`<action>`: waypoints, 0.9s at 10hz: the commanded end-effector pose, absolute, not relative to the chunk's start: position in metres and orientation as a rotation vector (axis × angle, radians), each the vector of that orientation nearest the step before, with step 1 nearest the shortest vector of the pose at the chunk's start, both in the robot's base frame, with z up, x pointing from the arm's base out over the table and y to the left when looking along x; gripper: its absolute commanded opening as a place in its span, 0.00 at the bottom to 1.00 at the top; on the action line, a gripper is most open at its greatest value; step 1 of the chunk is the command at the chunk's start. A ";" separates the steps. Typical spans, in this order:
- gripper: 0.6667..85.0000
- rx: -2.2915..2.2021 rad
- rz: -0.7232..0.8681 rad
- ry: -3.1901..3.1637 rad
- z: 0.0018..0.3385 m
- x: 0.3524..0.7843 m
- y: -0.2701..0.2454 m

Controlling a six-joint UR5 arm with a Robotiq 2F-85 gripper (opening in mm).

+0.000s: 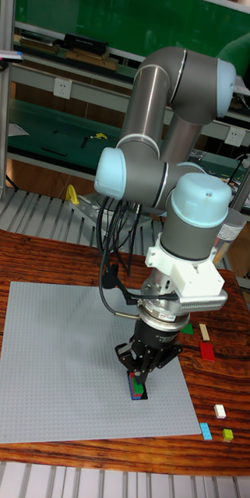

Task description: Build with small Lego blocks

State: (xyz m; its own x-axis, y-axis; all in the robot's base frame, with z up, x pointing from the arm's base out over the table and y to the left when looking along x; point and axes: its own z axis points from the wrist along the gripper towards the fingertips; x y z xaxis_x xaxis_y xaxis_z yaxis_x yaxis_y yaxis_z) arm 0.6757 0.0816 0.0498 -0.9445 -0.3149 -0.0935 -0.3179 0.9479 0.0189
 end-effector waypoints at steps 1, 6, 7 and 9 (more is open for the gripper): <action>0.01 -0.468 0.063 3.019 0.061 0.673 0.087; 0.01 -0.426 0.013 2.994 0.059 0.683 0.084; 0.01 -0.470 0.021 2.992 0.059 0.682 0.085; 0.01 -0.554 0.056 2.985 0.063 0.675 0.062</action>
State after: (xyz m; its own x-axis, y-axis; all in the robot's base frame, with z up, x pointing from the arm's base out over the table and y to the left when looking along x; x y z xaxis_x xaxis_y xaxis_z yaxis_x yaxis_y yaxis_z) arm 0.6789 0.0786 0.0585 -0.9425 -0.3168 -0.1062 -0.3184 0.9480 -0.0019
